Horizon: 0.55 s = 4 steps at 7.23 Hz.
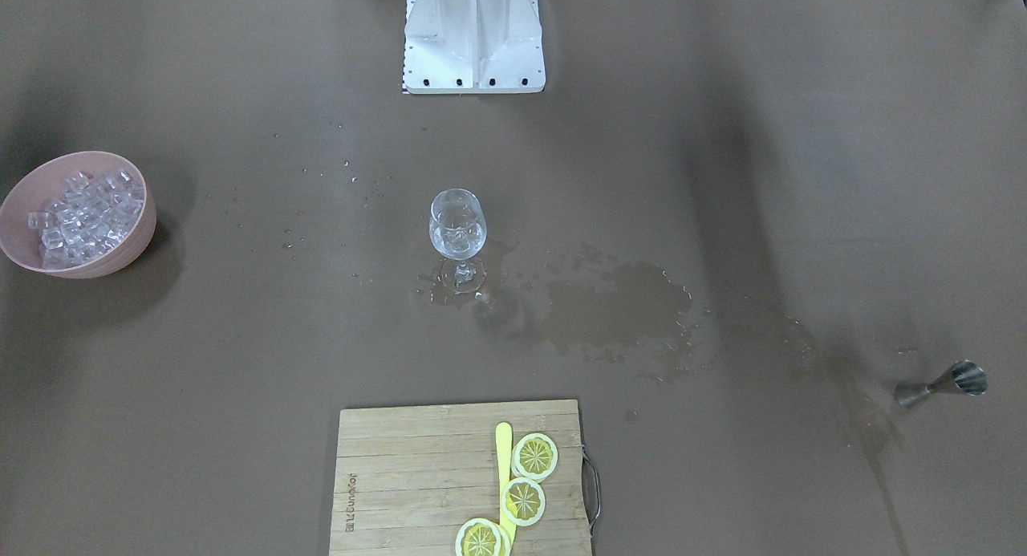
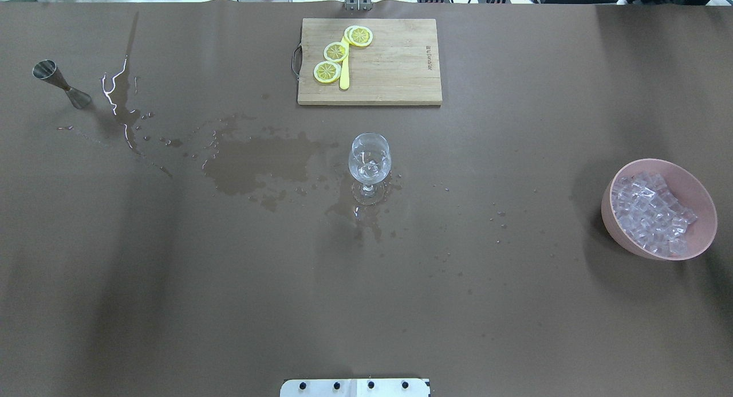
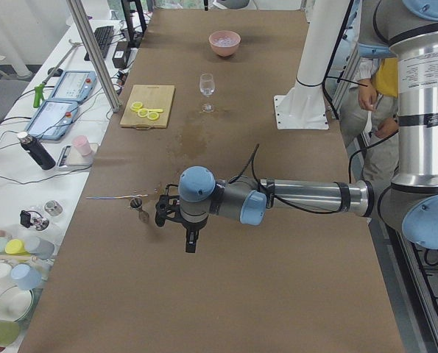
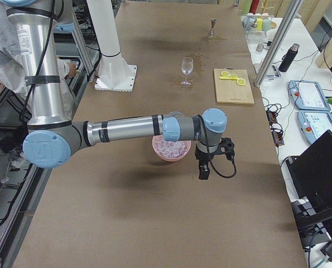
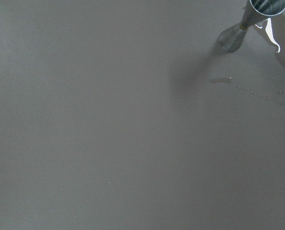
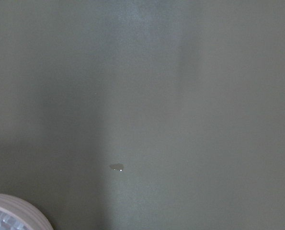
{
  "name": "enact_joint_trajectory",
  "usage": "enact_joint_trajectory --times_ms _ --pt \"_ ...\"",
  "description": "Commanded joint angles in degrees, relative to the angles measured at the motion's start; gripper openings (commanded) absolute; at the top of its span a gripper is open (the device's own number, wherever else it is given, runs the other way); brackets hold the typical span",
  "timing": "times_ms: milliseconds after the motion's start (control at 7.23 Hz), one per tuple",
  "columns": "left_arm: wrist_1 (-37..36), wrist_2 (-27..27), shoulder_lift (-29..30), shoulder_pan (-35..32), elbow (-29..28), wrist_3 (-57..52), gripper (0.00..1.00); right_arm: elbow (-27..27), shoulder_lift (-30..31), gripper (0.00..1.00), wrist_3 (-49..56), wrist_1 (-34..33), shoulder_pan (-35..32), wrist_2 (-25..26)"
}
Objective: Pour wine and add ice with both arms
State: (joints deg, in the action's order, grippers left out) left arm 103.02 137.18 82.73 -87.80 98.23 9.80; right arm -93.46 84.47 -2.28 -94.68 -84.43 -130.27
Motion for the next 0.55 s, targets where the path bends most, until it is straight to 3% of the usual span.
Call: enact_joint_trajectory --times_ms 0,415 --pt "0.2 0.0 -0.2 0.0 0.3 0.0 0.99 0.2 0.1 1.00 -0.2 -0.2 0.0 -1.4" --pt "0.3 0.2 -0.2 0.1 0.4 0.0 0.99 0.3 0.1 1.00 -0.3 -0.2 0.0 -1.0"
